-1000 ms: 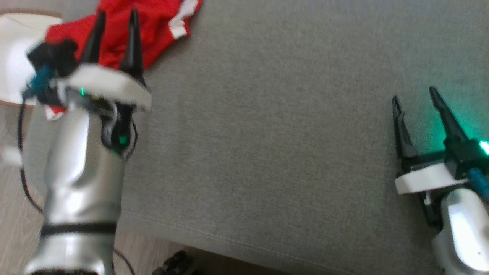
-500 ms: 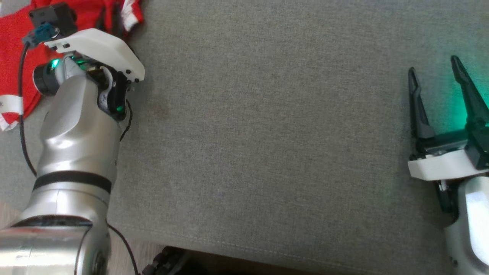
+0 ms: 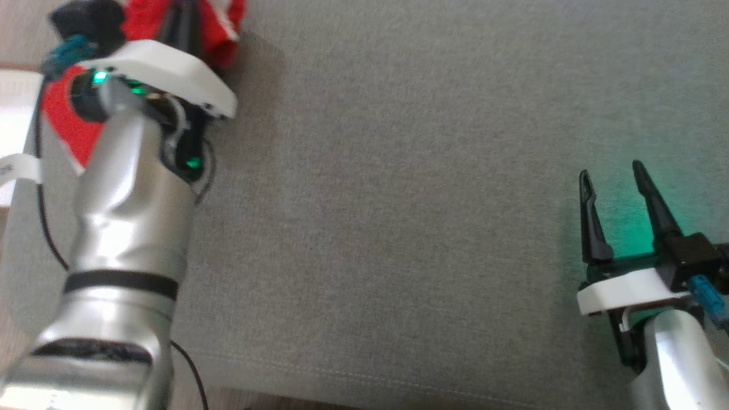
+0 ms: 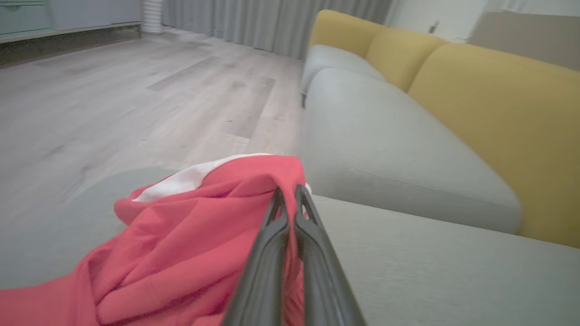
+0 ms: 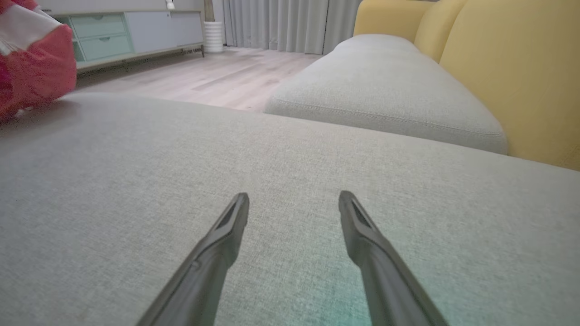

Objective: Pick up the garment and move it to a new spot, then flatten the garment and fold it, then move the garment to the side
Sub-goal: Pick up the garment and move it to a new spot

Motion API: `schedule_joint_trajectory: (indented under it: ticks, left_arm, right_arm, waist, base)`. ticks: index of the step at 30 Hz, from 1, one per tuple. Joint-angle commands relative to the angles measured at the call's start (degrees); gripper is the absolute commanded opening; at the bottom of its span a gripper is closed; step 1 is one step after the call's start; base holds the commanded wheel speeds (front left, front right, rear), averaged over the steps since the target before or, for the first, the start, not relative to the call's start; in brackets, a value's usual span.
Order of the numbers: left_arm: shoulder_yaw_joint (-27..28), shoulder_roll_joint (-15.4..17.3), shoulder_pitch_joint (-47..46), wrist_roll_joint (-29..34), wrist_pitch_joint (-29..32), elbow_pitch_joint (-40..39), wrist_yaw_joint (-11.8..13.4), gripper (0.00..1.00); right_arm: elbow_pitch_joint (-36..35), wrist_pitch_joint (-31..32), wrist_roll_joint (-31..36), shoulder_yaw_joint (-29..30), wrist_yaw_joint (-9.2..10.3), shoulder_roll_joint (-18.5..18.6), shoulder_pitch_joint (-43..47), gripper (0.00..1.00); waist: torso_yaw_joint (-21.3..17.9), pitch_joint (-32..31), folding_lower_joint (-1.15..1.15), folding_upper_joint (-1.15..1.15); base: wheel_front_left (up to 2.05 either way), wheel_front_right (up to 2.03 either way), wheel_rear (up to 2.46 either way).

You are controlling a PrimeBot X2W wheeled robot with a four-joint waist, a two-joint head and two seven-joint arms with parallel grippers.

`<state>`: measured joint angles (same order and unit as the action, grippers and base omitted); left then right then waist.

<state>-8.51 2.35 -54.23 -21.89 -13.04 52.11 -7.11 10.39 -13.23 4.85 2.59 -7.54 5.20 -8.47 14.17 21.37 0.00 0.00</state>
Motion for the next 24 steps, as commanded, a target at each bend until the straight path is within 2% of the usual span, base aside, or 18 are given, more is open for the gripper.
schedule_joint_trajectory:
  ticks: [1,5,8,11,15,19,20,24]
  left_arm:
    - [-2.17,1.31,1.35,-2.09,2.02,-6.11,-0.33,0.0]
    - [-9.87,1.98,7.45,-9.31,10.08,-22.59,-0.35,0.0]
    - [-13.24,3.38,12.96,-15.35,17.4,-36.65,-0.36,0.0]
    - [-15.47,3.33,19.1,-21.59,24.79,-49.47,-0.3,0.0]
    - [-19.67,2.3,25.75,-29.57,33.45,-63.22,1.86,0.0]
    - [-22.02,1.38,29.55,-38.42,38.17,-71.49,4.87,0.0]
    - [-22.02,1.38,29.55,-38.42,38.17,-71.49,4.87,0.0]
    - [-19.46,1.15,29.71,-42.57,39.28,-71.87,8.68,0.0]
  right_arm:
    - [-0.58,-1.0,-0.69,-0.99,0.05,-0.85,0.7,1.0]
    - [1.51,-1.55,-1.56,-0.62,0.05,-1.81,1.51,1.0]
    - [2.53,-1.7,-2.27,-0.74,0.05,-2.14,1.81,1.0]
    - [2.29,-1.74,-3.72,-1.28,0.05,-2.27,1.91,1.0]
    - [1.75,-1.75,-6.49,-1.99,0.05,-2.3,2.16,1.0]
    - [1.51,-1.75,-8.21,-2.16,0.05,-2.31,2.4,1.0]
    - [1.51,-1.75,-8.21,-2.16,0.05,-2.31,2.4,1.0]
    - [1.6,-1.76,-9.24,-2.21,0.05,-2.31,2.73,1.0]
  waist:
    - [-1.67,-3.17,0.0,0.0]
    - [-3.71,-6.19,0.0,0.0]
    - [-6.02,-7.84,0.0,0.0]
    - [-9.08,-9.0,0.0,0.0]
    - [-13.38,-9.52,0.0,0.0]
    - [-17.59,-9.69,0.0,0.0]
    - [-17.59,-9.69,0.0,0.0]
    - [-21.11,-9.56,0.0,0.0]
  base:
    - [0.0,0.0,0.0]
    - [0.0,0.0,0.0]
    - [0.0,0.0,0.0]
    - [0.0,0.0,0.0]
    - [0.0,0.0,0.0]
    - [0.0,0.0,0.0]
    - [0.0,0.0,0.0]
    - [0.0,0.0,0.0]
